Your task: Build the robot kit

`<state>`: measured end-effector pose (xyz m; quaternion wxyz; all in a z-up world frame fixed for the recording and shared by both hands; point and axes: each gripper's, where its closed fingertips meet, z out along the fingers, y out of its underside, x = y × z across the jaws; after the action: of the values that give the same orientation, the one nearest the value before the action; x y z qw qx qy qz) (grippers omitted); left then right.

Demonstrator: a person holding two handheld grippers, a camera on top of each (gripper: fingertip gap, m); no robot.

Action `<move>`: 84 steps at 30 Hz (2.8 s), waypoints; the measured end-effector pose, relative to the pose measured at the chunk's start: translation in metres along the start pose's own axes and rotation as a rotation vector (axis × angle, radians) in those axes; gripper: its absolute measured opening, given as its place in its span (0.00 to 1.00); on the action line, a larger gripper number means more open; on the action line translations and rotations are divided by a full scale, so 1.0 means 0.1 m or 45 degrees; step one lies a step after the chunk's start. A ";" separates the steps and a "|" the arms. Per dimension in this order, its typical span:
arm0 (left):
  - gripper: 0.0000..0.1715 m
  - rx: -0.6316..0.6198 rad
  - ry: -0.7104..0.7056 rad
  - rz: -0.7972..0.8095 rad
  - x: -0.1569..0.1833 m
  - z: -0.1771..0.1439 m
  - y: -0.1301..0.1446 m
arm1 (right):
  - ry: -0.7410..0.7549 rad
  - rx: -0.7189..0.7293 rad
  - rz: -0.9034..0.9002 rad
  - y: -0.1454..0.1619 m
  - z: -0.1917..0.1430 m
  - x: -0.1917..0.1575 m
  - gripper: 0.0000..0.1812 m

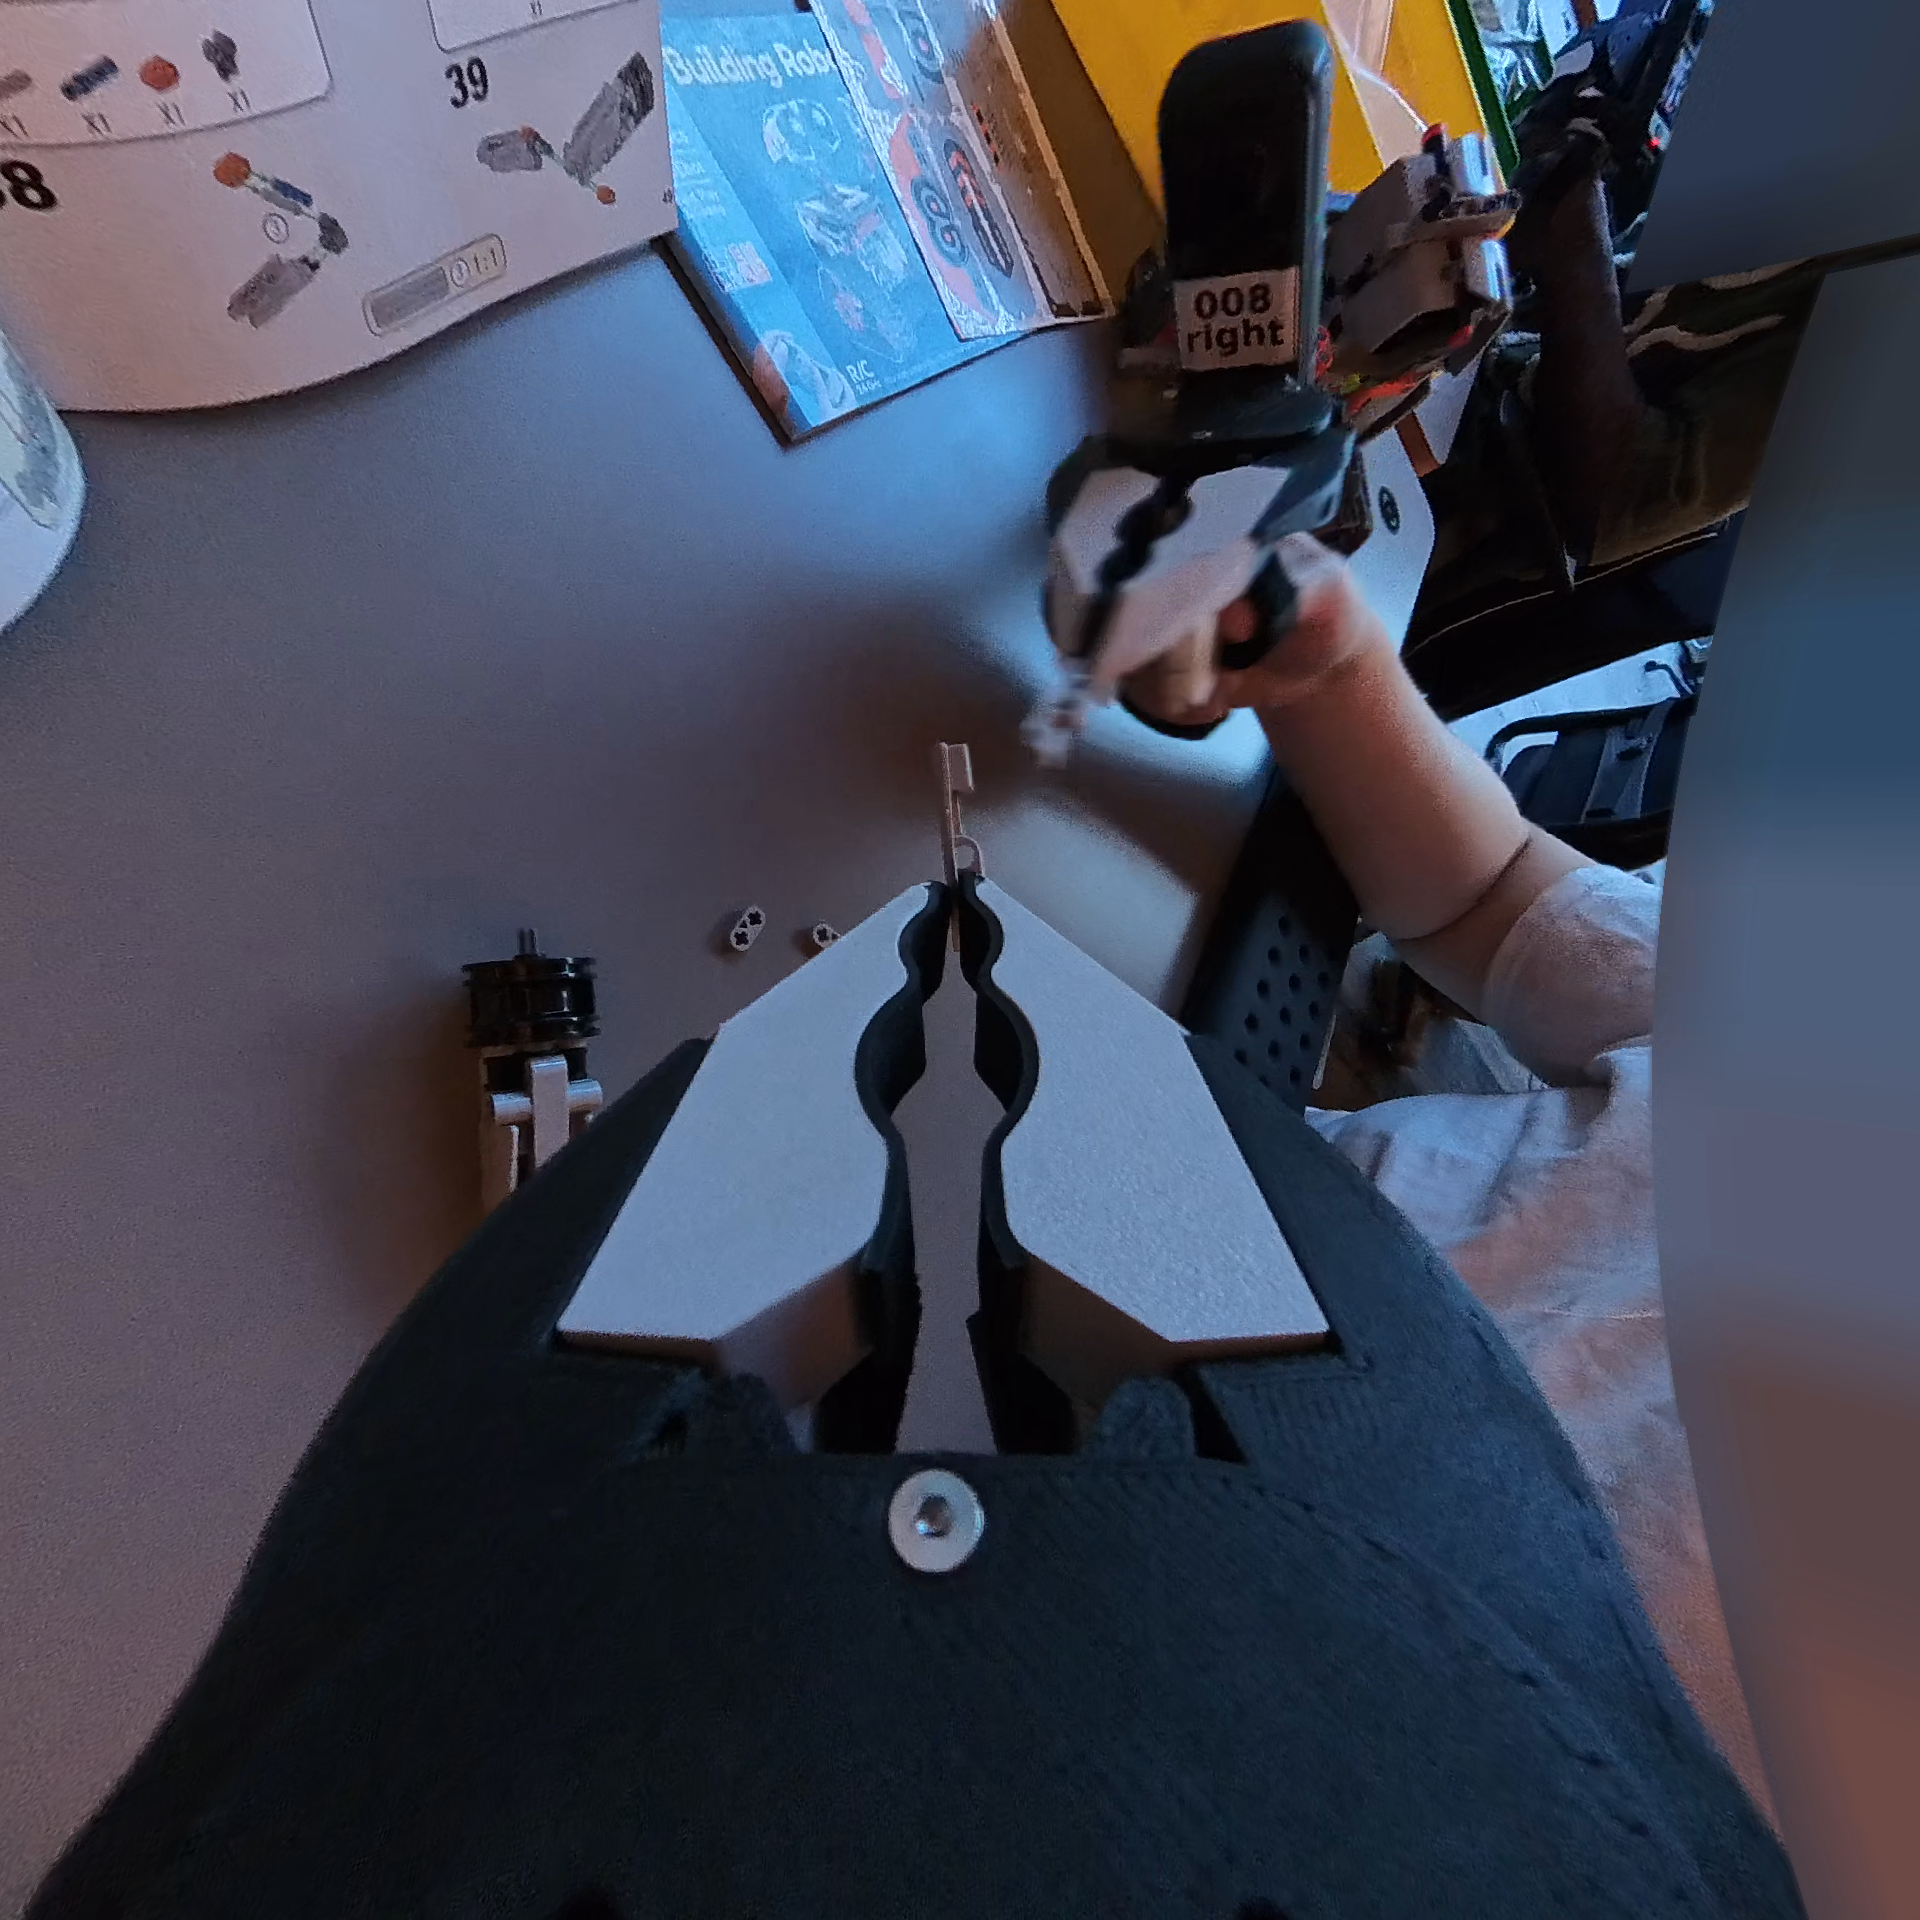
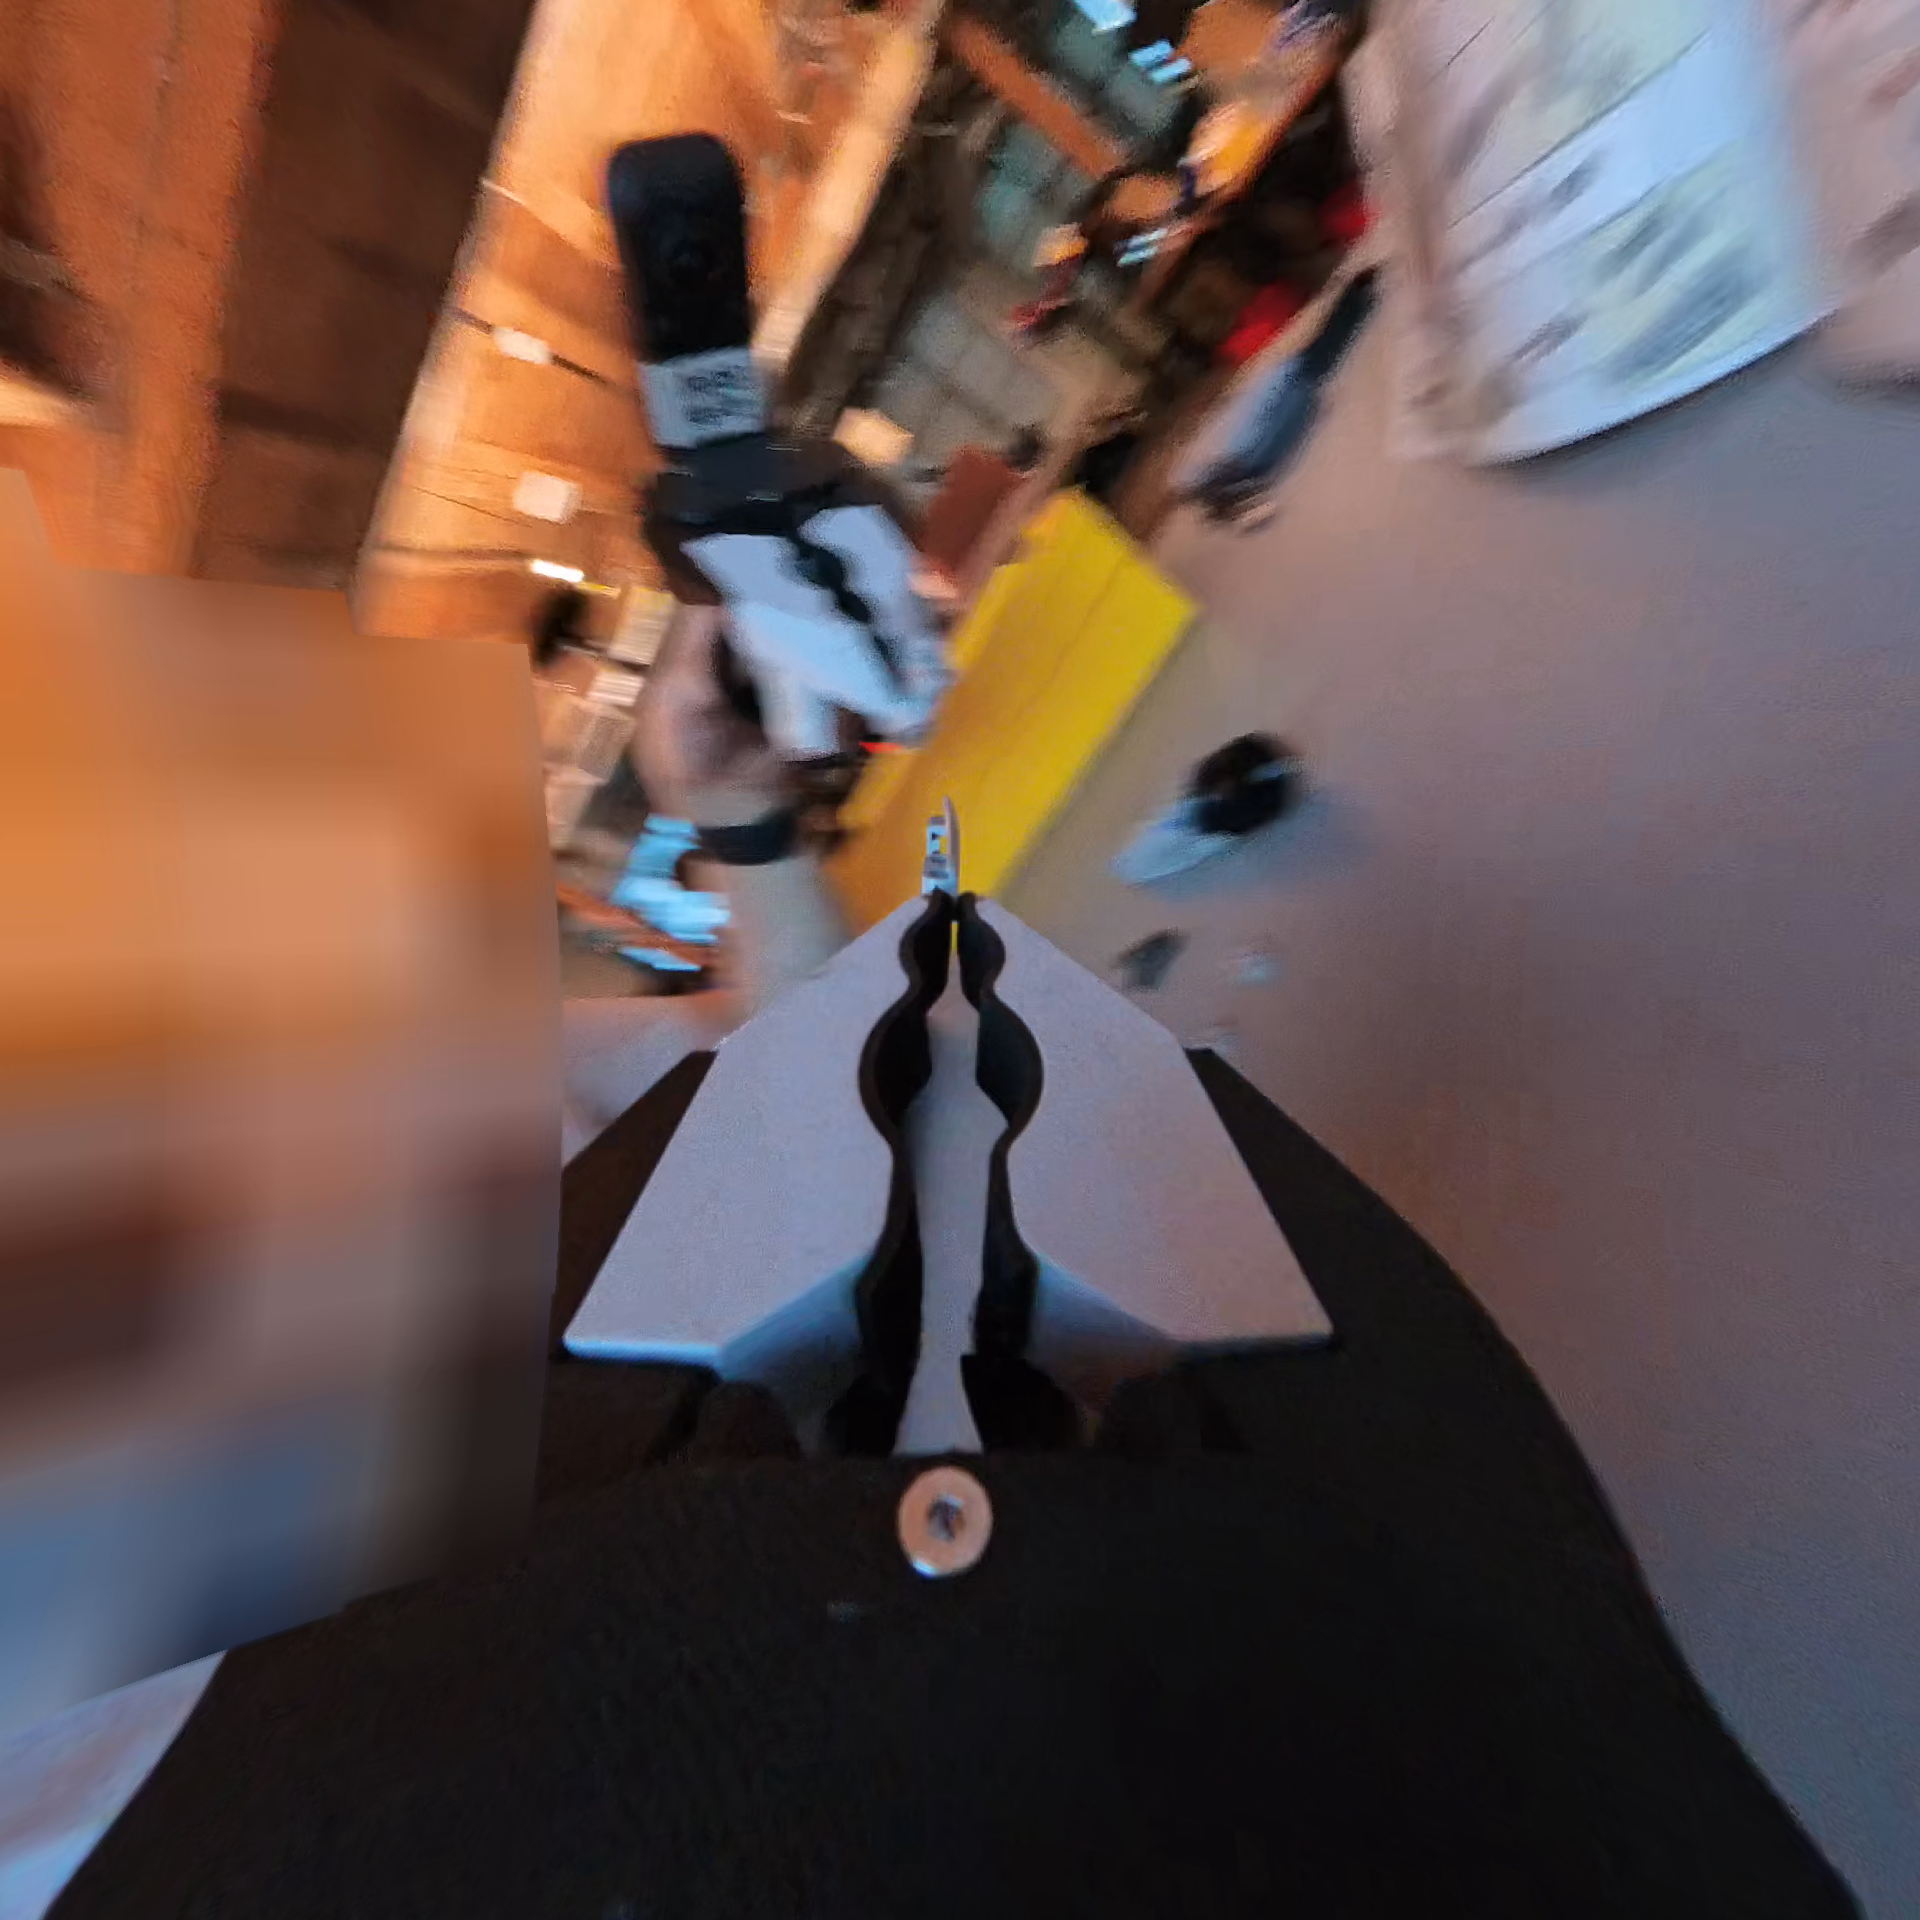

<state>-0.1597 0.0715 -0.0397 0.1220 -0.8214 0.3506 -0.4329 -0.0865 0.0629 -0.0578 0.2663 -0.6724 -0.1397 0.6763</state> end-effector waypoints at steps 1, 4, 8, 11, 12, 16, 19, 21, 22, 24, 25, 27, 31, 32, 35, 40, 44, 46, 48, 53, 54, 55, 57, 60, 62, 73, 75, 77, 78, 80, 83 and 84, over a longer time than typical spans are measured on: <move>0.00 0.009 -0.007 0.009 0.01 -0.02 -0.02 | 0.157 -0.032 -0.152 -0.04 0.06 0.19 0.00; 0.00 0.044 -0.006 0.033 0.06 -0.12 -0.07 | 0.514 -0.203 -0.572 -0.15 0.23 0.65 0.00; 0.00 0.100 -0.020 0.058 0.14 -0.26 -0.10 | 0.556 -0.350 -0.680 -0.15 0.50 0.90 0.00; 0.00 0.121 -0.025 0.075 0.18 -0.33 -0.10 | 0.592 -0.475 -0.715 -0.04 0.52 1.04 0.00; 0.00 0.125 -0.025 0.081 0.19 -0.35 -0.10 | 0.567 -0.506 -0.728 0.00 0.53 1.02 0.00; 0.00 0.132 -0.019 0.083 0.18 -0.37 -0.11 | 0.657 -0.632 -0.845 0.05 0.47 1.14 0.00; 0.00 0.129 -0.012 0.069 0.15 -0.38 -0.10 | 0.648 -0.674 -0.895 0.07 0.49 1.15 0.00; 0.00 0.130 -0.014 0.062 0.13 -0.39 -0.10 | 0.645 -0.701 -0.910 0.10 0.49 1.16 0.00; 0.00 0.131 -0.017 0.058 0.12 -0.39 -0.10 | 0.647 -0.712 -0.914 0.11 0.49 1.17 0.00; 0.00 0.132 -0.025 0.058 0.11 -0.40 -0.10 | 0.656 -0.715 -0.924 0.11 0.49 1.17 0.00; 0.00 0.132 -0.027 0.058 0.11 -0.40 -0.10 | 0.655 -0.716 -0.926 0.11 0.49 1.17 0.00; 0.00 0.130 -0.028 0.055 0.11 -0.40 -0.09 | 0.654 -0.718 -0.931 0.11 0.49 1.17 0.00; 0.00 0.126 -0.037 0.057 0.12 -0.39 -0.09 | 0.653 -0.681 -0.965 0.08 0.48 1.13 0.05; 0.00 0.125 -0.038 0.057 0.13 -0.38 -0.09 | 0.654 -0.658 -0.979 0.07 0.47 1.11 0.06; 0.00 0.118 -0.049 0.054 0.12 -0.37 -0.07 | 0.716 -0.562 -0.990 0.04 0.38 1.02 0.08; 0.00 0.105 -0.062 0.034 0.07 -0.35 -0.03 | 1.003 -0.597 -1.101 0.22 -0.06 0.85 0.12; 0.00 0.090 -0.059 0.011 0.02 -0.31 0.00 | 1.093 -0.679 -1.222 0.52 -0.32 0.76 0.12; 0.00 0.077 -0.053 0.000 0.01 -0.27 0.01 | 1.072 -0.700 -1.201 0.65 -0.34 0.73 0.09; 0.00 0.064 -0.060 -0.002 0.01 -0.23 0.02 | 1.039 -0.717 -1.179 0.70 -0.31 0.70 0.09; 0.00 0.056 -0.056 0.000 0.06 -0.15 0.00 | 1.043 -0.708 -1.127 0.70 -0.28 0.72 0.09; 0.00 0.056 -0.050 -0.001 0.08 -0.13 -0.01 | 1.050 -0.702 -1.113 0.70 -0.29 0.72 0.09; 0.00 0.059 -0.044 0.001 0.11 -0.12 -0.03 | 1.057 -0.701 -1.107 0.69 -0.29 0.73 0.09; 0.00 0.062 -0.025 0.017 0.20 -0.08 -0.10 | 1.078 -0.703 -1.105 0.69 -0.30 0.73 0.09; 0.00 0.061 0.077 0.084 0.48 -0.01 -0.27 | 1.071 -0.736 -1.160 0.71 -0.28 0.71 0.09; 0.00 0.067 0.155 0.139 0.71 0.04 -0.38 | 1.077 -0.755 -1.206 0.73 -0.26 0.70 0.08; 0.00 0.030 0.250 0.219 1.09 0.21 -0.52 | 1.119 -0.787 -1.181 0.74 -0.33 0.69 0.08; 0.00 0.036 0.288 0.213 1.15 0.20 -0.53 | 1.128 -0.798 -1.201 0.74 -0.34 0.69 0.08; 0.00 0.041 0.271 0.212 1.15 0.19 -0.54 | 1.133 -0.803 -1.211 0.74 -0.34 0.69 0.08; 0.00 0.039 0.257 0.219 1.14 0.19 -0.54 | 1.135 -0.805 -1.214 0.74 -0.34 0.69 0.08; 0.00 0.030 0.250 0.230 1.17 0.20 -0.53 | 1.134 -0.806 -1.215 0.74 -0.34 0.69 0.08; 0.00 0.020 0.219 0.241 1.15 0.23 -0.53 | 1.131 -0.811 -1.217 0.74 -0.34 0.69 0.08; 0.00 0.011 0.197 0.241 1.10 0.26 -0.53 | 1.129 -0.817 -1.229 0.75 -0.34 0.68 0.08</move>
<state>-0.0724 0.0322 0.0410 0.1383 -0.7481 0.4332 -0.4832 -0.0631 0.0335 -0.1576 0.3561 -0.7916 -0.4911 0.0736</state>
